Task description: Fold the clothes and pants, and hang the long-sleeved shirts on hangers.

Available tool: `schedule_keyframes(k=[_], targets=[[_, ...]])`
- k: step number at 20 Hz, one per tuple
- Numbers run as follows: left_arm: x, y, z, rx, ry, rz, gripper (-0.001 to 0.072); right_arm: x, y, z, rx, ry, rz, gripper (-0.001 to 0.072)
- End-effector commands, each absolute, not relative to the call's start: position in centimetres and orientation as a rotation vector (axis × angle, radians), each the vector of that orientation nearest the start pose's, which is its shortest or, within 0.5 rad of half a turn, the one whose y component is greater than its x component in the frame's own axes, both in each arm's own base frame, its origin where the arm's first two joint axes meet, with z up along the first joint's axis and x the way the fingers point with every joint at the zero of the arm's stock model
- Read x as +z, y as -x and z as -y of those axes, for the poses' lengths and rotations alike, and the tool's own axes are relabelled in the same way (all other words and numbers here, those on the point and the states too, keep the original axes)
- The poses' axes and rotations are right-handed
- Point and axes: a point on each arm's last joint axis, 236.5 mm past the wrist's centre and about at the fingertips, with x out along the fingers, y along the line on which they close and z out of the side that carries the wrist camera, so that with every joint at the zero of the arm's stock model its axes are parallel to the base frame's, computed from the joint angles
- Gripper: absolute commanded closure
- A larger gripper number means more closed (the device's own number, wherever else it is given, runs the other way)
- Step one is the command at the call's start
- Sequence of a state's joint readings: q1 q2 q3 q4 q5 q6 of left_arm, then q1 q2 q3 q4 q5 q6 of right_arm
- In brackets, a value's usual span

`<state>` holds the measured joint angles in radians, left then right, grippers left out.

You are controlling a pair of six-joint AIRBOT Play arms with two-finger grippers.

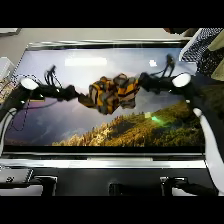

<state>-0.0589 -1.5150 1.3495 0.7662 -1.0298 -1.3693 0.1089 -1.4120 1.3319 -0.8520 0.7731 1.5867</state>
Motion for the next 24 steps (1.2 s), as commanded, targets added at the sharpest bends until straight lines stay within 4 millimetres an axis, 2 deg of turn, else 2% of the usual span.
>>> schedule_keyframes(k=[1,4,7,9,12,14,15,17,19,20,22,24], targets=[[14.7,-48.3,16.7,-0.55,0.45,-0.889,0.0693,20.3,-46.9,-14.7,0.4,-0.556,-0.625,0.0683],[24.7,-47.3,16.9,-0.61,0.386,-0.698,0.0693,27.8,-43.0,-14.2,0.445,-0.5,-0.461,0.0683],[33.1,-43.5,16.4,-0.62,0.338,-0.548,0.0693,34.2,-37.8,-13.8,0.49,-0.415,-0.304,0.0683],[36.3,-40.3,15.6,-0.591,0.329,-0.502,0.0692,37.8,-33.8,-13.2,0.502,-0.375,-0.21,0.0683],[39.6,-35.4,13.6,-0.52,0.293,-0.443,0.0692,42.5,-28.1,-11.8,0.489,-0.376,-0.065,0.0683],[41.5,-33.1,11.9,-0.455,0.265,-0.385,0.0692,44.6,-25.5,-10.6,0.459,-0.377,0.016,0.0683],[42.1,-32.3,10.9,-0.411,0.255,-0.361,0.0692,45.2,-24.9,-9.7,0.429,-0.377,0.043,0.0683],[42.0,-31.8,8.0,-0.275,0.287,-0.362,0.0692,44.7,-25.4,-7.2,0.313,-0.4,0.038,0.0683],[40.1,-32.1,5.5,-0.151,0.304,-0.424,0.0691,42.7,-27.5,-5.4,0.214,-0.437,-0.029,0.0682],[38.7,-32.6,5.2,-0.131,0.295,-0.465,0.0692,41.4,-28.9,-5.4,0.198,-0.454,-0.076,0.0682],[34.7,-34.2,5.6,-0.127,0.303,-0.569,0.0692,37.6,-33.1,-6.5,0.193,-0.487,-0.206,0.0682],[28.6,-35.9,6.3,-0.126,0.322,-0.726,0.0692,31.8,-38.6,-8.1,0.192,-0.542,-0.379,0.0682]])
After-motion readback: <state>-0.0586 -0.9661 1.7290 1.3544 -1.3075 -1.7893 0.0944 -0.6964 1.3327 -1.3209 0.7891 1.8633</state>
